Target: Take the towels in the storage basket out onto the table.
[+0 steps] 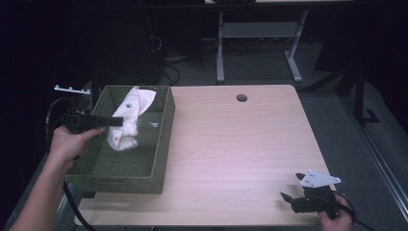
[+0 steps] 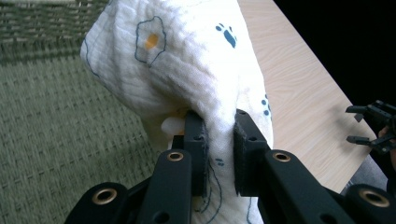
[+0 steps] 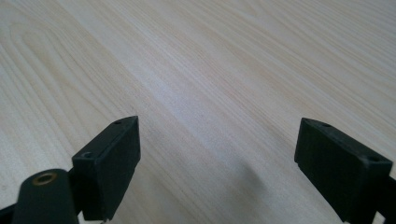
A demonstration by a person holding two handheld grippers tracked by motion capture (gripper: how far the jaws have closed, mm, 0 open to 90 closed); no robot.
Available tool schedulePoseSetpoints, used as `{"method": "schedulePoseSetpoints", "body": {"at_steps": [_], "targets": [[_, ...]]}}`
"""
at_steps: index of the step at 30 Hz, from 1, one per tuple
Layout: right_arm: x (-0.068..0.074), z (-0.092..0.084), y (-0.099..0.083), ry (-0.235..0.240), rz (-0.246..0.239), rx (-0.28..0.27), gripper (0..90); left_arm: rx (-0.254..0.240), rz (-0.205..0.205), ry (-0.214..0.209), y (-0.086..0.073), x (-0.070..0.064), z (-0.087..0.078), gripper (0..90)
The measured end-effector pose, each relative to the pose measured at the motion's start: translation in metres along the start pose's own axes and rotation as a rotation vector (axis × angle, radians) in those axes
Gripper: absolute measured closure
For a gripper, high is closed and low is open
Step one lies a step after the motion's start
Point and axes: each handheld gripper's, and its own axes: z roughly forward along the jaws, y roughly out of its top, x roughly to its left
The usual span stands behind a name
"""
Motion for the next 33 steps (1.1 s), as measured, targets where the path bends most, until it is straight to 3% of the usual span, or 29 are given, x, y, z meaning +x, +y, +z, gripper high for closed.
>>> {"method": "schedulePoseSetpoints", "body": {"at_steps": [20, 33], "targets": [[0.000, 0.000, 0.000, 0.001, 0.003, -0.001, 14.0, -0.033, 0.075, -0.082, 0.028, -0.041, 0.003, 78.4], [0.000, 0.000, 0.000, 0.002, 0.002, -0.001, 14.0, -0.002, 0.122, -0.131, 0.041, -0.066, 0.027, 78.4]]}}
